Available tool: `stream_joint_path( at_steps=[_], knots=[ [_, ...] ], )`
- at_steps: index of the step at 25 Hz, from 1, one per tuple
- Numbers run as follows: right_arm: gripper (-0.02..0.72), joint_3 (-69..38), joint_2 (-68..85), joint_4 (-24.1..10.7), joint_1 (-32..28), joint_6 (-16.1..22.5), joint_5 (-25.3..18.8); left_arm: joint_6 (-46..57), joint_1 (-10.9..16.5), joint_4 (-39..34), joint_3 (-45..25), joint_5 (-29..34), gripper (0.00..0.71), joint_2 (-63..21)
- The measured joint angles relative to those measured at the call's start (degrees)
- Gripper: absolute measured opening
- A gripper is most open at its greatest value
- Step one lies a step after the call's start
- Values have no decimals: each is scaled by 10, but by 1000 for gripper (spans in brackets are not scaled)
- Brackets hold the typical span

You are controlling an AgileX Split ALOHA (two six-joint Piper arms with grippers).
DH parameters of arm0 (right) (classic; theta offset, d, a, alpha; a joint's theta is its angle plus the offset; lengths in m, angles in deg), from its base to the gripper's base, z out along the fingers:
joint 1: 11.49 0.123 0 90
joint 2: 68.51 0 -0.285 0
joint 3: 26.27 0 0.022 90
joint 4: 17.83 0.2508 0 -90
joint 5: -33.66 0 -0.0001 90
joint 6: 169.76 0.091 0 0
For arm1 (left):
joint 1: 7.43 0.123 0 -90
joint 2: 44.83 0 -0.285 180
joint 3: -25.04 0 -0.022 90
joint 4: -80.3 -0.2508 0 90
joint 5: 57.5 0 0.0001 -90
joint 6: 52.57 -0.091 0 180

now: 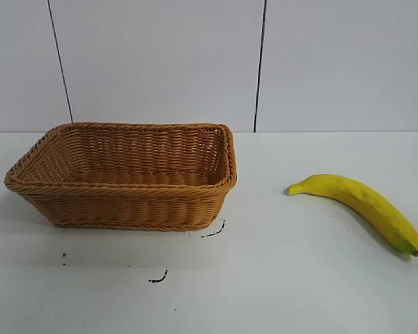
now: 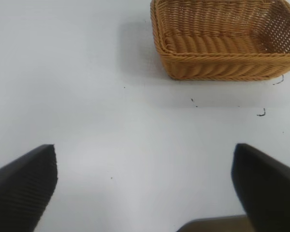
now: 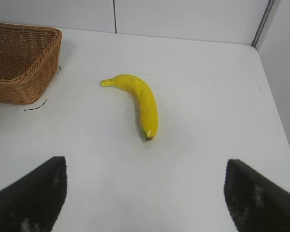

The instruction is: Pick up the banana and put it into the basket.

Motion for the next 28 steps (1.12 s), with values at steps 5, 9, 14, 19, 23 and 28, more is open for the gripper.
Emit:
stream_joint_path(
  at_steps=[5, 9, 14, 19, 23, 28],
  knots=[
    [636, 0, 0, 0, 0, 0, 0, 0, 0, 0, 0, 0, 695, 0],
    [636, 1, -1, -1, 0, 0, 0, 0, 0, 0, 0, 0, 695, 0],
    [636, 52, -98, -1, 0, 2, -4, 0, 0, 0, 0, 0, 695, 0],
    [636, 143, -270, -1, 0, 2, -8, 0, 0, 0, 0, 0, 695, 0],
    [636, 223, -419, -1, 0, 2, -29, 0, 0, 0, 0, 0, 695, 0],
    [636, 312, -599, -2, 0, 1, -31, 0, 0, 0, 0, 0, 695, 0]
  ],
)
